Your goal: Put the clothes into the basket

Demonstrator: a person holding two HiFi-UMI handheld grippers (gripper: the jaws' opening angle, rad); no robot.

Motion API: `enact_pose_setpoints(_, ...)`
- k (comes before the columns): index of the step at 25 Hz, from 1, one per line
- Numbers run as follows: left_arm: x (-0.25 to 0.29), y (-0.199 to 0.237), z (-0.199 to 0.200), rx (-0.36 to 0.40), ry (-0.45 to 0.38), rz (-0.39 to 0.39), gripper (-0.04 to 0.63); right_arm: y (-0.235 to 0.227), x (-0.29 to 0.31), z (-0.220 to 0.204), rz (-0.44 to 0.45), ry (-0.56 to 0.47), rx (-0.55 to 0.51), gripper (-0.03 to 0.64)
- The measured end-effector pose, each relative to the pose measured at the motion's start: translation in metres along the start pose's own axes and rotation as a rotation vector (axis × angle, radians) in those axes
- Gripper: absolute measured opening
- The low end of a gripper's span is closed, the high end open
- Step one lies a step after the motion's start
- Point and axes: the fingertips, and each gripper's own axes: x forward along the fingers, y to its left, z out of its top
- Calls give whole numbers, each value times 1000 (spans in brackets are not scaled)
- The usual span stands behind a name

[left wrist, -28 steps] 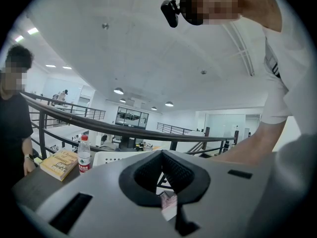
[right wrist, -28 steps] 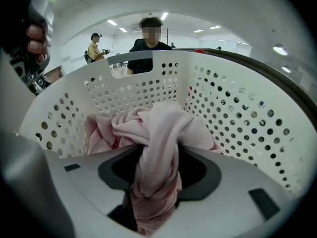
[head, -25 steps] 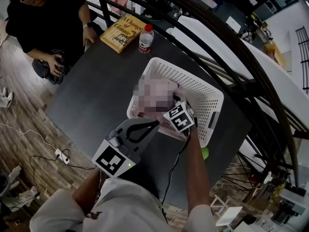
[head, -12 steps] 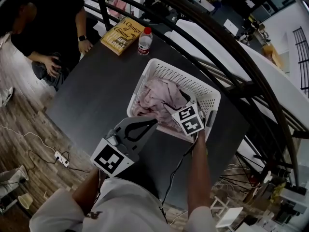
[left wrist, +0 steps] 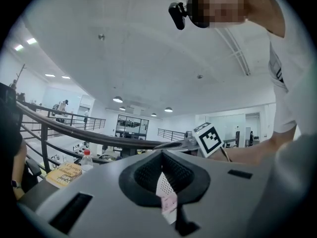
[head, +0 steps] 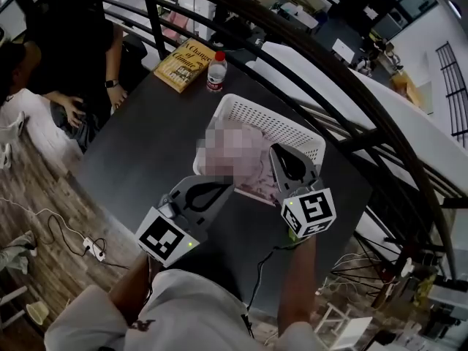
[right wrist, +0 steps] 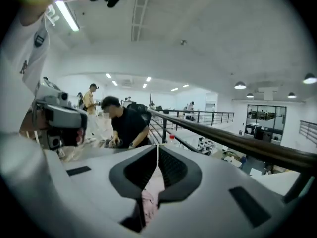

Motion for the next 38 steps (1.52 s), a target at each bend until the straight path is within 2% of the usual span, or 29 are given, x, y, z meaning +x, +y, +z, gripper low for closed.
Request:
enact_pose_setpoints(4,-11,-1,14,5,-31,21,3,25,-39,41,-17,-158,42,20)
enact_pose_setpoints(11,-27,-15,24,32,-56,37,3,54,-97,60,-91,-261,88,18)
enact_pose_setpoints(18,-41,-35,18,29,-47,44,3,93,-125,39,-76,-248,133,18)
enact_pose_setpoints(38,-48,-50,18,34,-54,41,3,101,-132,31,-88,-221,104,18)
